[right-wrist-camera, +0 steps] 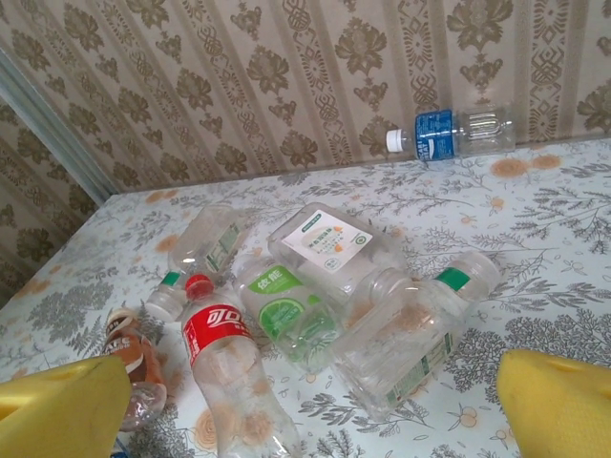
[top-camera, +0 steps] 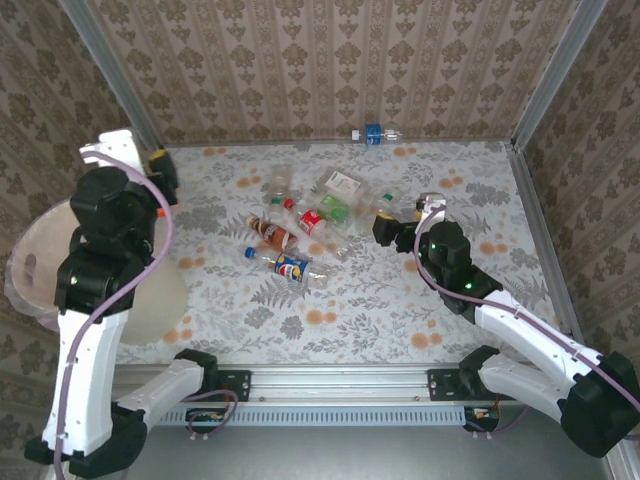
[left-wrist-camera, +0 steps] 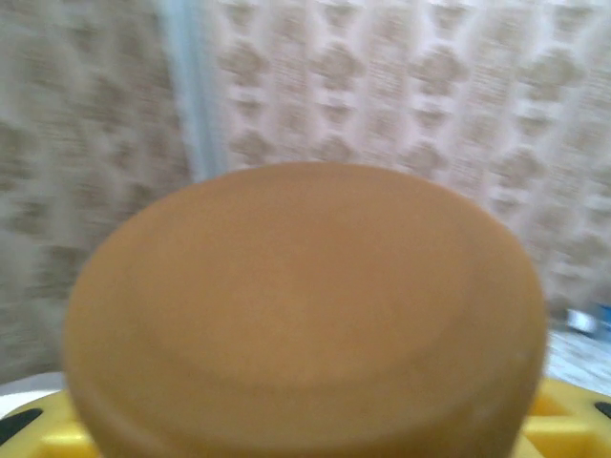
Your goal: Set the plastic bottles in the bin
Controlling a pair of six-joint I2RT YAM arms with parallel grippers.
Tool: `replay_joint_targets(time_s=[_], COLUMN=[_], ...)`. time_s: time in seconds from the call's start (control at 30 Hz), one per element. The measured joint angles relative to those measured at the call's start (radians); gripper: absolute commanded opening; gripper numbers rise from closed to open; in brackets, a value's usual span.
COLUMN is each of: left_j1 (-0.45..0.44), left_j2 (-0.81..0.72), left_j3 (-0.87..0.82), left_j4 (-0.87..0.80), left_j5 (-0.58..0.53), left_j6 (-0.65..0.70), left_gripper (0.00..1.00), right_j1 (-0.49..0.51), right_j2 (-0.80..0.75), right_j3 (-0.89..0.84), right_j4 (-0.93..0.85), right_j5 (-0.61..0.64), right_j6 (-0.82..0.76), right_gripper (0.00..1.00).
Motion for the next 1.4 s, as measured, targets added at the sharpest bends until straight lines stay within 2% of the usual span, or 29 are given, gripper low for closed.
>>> replay_joint_targets(time_s=[0.1, 0.23, 0.33, 0.47, 0.53, 0.73, 0.83, 1.1, 1.4], left_j1=[0.117, 0.278, 0.446, 0.703, 0.799, 0.995, 1.038, 1.045, 0.977], left_j2=[-0.006, 0.009, 0.020, 0.022, 0.024, 0.047, 0.061, 0.134, 0.129], left_j3=[0.008, 0.009, -0.005, -0.083, -0.125, -0.259, -0.326, -0.408, -0.388], left_j4=[-0.008, -0.039, -0.047, -0.022, -0.005, 0.119, 0.174, 0.293, 0.301], left_j5=[-0.058, -0.035, 0.052, 0.236, 0.322, 0.501, 0.534, 0.570, 0.568], left_j6=[0.008, -0.016, -0.064, -0.159, -0.212, -0.387, -0.476, -0.701, -0.729], left_gripper=[0.55, 0.55, 0.54, 0.52, 0.52, 0.53, 0.61, 0.85, 0.94], right_j1=[0.000, -0.001, -0.002, -0.005, -0.006, -0.009, -0.009, -0.009, -0.011], right_j2=[0.000, 0.000, 0.000, -0.002, -0.005, -0.031, -0.043, -0.053, -0.055], right_j3=[0.000, 0.000, 0.000, -0.001, -0.003, -0.020, -0.026, -0.028, -0.028], right_j4=[0.002, 0.003, 0.003, 0.003, 0.003, 0.003, 0.002, -0.005, -0.005], right_j5=[0.000, 0.000, -0.001, -0.001, -0.002, -0.005, -0.005, -0.006, -0.018], right_j6=[0.007, 0.014, 0.023, 0.027, 0.027, 0.030, 0.030, 0.032, 0.038], right_gripper=[1.00, 1.00, 1.00, 1.00, 0.99, 1.00, 1.00, 1.00, 1.00])
